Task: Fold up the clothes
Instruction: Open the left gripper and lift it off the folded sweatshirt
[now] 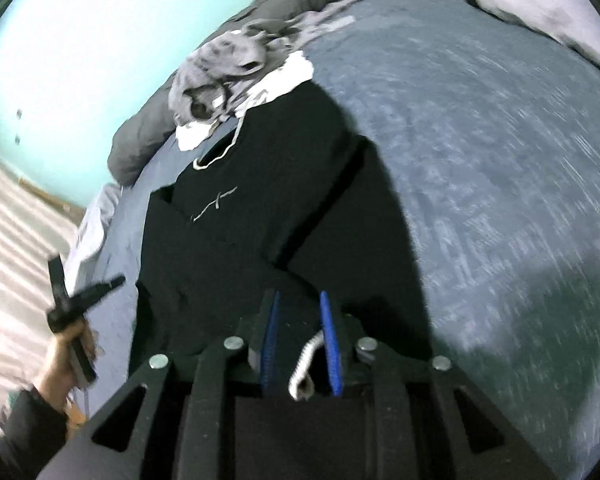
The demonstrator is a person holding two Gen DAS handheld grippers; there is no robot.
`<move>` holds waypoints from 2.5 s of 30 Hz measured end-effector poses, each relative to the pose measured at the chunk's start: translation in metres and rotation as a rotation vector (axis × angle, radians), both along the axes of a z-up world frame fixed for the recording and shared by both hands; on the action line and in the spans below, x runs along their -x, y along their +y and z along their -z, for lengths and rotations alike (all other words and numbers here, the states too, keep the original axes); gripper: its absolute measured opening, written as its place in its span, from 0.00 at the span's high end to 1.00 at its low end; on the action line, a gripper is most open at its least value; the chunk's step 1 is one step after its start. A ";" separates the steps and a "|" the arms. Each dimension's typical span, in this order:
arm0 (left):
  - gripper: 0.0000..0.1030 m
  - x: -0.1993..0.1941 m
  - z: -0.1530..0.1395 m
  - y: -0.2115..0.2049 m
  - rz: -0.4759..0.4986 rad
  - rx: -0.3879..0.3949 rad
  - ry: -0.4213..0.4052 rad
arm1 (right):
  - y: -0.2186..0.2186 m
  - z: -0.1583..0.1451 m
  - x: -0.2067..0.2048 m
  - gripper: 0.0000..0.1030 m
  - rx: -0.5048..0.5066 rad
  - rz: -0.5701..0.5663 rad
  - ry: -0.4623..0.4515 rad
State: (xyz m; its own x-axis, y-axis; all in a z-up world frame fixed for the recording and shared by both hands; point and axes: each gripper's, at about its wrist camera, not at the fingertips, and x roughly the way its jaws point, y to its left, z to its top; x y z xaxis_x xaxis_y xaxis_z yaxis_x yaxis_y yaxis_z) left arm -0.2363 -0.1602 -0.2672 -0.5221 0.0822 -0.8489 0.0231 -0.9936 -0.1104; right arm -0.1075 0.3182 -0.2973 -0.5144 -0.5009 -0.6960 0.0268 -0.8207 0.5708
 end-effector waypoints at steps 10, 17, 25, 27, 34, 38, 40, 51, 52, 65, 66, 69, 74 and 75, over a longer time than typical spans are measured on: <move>0.68 0.032 -0.003 0.016 0.004 -0.013 -0.009 | 0.001 0.010 0.001 0.80 -0.079 0.000 -0.045; 0.63 0.075 0.000 0.025 0.015 -0.028 -0.015 | 0.017 -0.006 0.007 0.80 0.025 0.056 0.061; 0.62 0.132 0.007 0.021 -0.005 -0.060 -0.014 | 0.013 0.010 0.019 0.80 0.051 0.053 0.031; 0.61 0.141 0.010 0.017 -0.014 -0.069 -0.014 | 0.012 0.011 0.021 0.80 0.054 0.051 0.032; 0.70 0.165 0.029 0.008 -0.021 -0.127 -0.041 | 0.004 0.011 0.028 0.80 0.042 0.026 0.051; 0.94 0.169 0.031 0.001 -0.048 -0.104 -0.033 | 0.001 0.013 0.031 0.80 0.040 0.015 0.048; 0.94 0.169 0.032 -0.001 -0.060 -0.068 -0.025 | -0.001 0.014 0.032 0.80 0.039 0.012 0.048; 0.74 0.165 0.036 -0.020 -0.115 -0.094 0.024 | -0.002 0.023 0.035 0.80 0.030 0.015 0.027; 0.70 0.162 0.030 -0.023 -0.119 -0.092 0.039 | -0.002 0.023 0.035 0.80 0.030 0.016 0.026; 0.70 0.134 0.048 0.013 0.027 0.025 0.008 | -0.010 0.014 0.032 0.80 0.001 -0.013 0.045; 0.70 0.135 0.054 0.013 0.026 0.030 0.002 | -0.010 0.014 0.031 0.80 0.002 -0.015 0.044; 0.68 0.133 0.053 0.011 0.008 0.022 0.008 | -0.009 0.018 0.033 0.80 -0.004 -0.011 0.023; 0.68 0.112 0.028 0.005 -0.003 -0.029 0.064 | -0.002 0.018 0.033 0.80 -0.002 0.023 0.017; 0.68 0.103 0.025 0.005 0.007 -0.026 0.061 | -0.001 0.015 0.032 0.80 0.002 0.026 0.027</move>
